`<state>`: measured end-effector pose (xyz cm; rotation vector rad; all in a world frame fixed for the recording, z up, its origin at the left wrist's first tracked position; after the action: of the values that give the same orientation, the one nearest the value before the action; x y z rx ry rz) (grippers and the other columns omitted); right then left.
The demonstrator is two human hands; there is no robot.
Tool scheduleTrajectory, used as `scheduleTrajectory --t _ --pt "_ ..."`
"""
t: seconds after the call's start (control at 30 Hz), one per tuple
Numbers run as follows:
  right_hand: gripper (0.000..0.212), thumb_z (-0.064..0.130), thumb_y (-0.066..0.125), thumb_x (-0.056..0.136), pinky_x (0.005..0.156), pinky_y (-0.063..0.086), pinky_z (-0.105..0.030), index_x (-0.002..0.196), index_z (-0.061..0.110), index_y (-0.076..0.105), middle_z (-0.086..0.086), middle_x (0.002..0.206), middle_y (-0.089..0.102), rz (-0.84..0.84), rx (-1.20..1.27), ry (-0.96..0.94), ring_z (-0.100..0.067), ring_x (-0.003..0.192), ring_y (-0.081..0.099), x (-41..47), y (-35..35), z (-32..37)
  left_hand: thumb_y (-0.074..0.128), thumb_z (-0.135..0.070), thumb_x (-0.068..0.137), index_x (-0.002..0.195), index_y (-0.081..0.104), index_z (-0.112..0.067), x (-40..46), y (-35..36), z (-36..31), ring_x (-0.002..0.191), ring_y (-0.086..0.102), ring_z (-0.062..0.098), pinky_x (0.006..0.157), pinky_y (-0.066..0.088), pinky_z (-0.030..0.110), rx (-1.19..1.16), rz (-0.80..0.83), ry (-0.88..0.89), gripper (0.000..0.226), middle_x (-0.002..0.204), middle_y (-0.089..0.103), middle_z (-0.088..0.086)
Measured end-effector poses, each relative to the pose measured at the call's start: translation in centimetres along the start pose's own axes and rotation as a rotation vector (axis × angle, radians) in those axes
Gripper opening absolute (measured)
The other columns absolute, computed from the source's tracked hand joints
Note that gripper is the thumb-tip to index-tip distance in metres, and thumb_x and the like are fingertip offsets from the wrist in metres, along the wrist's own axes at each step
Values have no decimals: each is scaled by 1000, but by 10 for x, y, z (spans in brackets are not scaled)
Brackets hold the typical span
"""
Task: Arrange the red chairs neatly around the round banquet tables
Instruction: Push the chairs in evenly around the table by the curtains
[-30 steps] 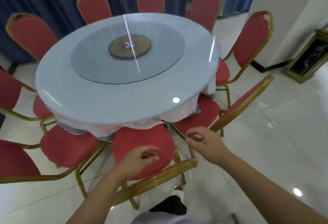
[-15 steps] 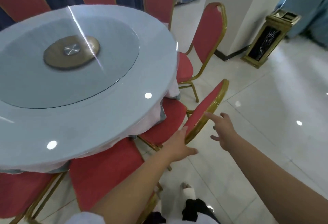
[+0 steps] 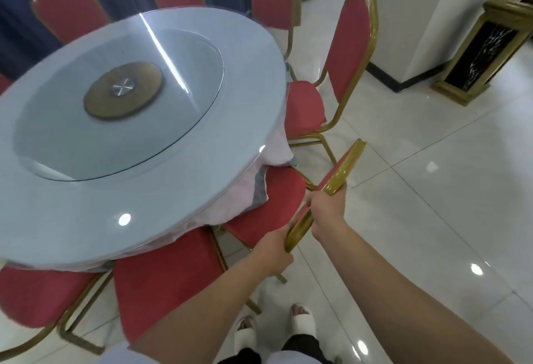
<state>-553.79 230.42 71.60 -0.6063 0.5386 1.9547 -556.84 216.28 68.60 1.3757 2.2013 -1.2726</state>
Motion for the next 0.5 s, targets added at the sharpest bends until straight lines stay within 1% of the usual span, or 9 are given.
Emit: scheduleTrajectory --t 0.07,0.13,0.2,0.23,0.3,0.37,0.4,0.43,0.5 --pt "96 -18 50 72 78 58 -42 147 38 30 -4 111 58 -20 -25 12 -20 88 60 2 -16 6 61 1 78 155 19 -40 1 14 -13 97 64 18 80 56 28 -5 31 20 97 112 64 0" --pt "92 -20 49 75 68 55 -33 147 35 32 1 100 56 -35 -52 12 -15 79 56 6 -32 12 61 0 79 155 17 -41 2 24 -26 100 64 19 85 58 33 -14 49 48 97 116 63 1" --pt "89 -21 48 77 61 49 -28 146 32 34 2 95 54 -32 -68 3 -14 76 53 11 -43 20 61 -2 80 155 14 -42 6 32 -35 102 64 21 88 58 38 -37 74 65 97 120 61 1" --pt "87 -20 48 77 59 47 -28 146 31 34 1 94 54 -25 -81 2 -14 76 53 13 -47 23 61 -3 80 154 13 -44 9 36 -38 100 64 21 86 59 40 -45 84 70 97 118 61 1" --pt "86 -18 50 77 59 48 -29 145 31 33 -1 97 55 9 -117 -3 -16 78 55 15 -51 27 62 -5 79 154 13 -46 12 39 -43 91 64 19 79 60 38 -53 93 75 98 106 60 -2" --pt "82 -11 58 80 65 54 -32 146 31 31 -2 103 59 69 -149 -22 -18 85 61 12 -52 30 65 -7 80 155 14 -44 11 36 -43 85 59 14 75 55 30 -55 104 91 98 98 57 -8" --pt "80 -4 64 82 73 56 -36 145 31 31 -3 108 61 105 -157 -27 -20 91 63 11 -51 28 68 -9 81 155 15 -43 7 35 -41 89 58 12 79 53 27 -56 121 92 97 105 58 -9" --pt "77 5 70 83 82 56 -41 144 31 32 -3 114 62 136 -165 -21 -21 98 63 7 -52 24 71 -13 82 155 17 -41 2 32 -38 99 59 12 87 51 27 -49 144 89 95 117 59 -8" --pt "75 27 79 81 98 46 -50 140 31 34 1 126 59 171 -237 76 -22 111 58 -12 -55 -1 75 -23 83 154 25 -37 -16 24 -26 118 56 15 99 48 29 -27 192 81 88 136 55 -6"
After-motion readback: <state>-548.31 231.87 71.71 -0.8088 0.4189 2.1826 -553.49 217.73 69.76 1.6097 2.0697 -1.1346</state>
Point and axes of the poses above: each hand's wrist, its own x-axis towards the middle knuckle, its own y-axis out of the palm, z = x × y, the point moved 7 cm from there along x, towards the middle knuckle
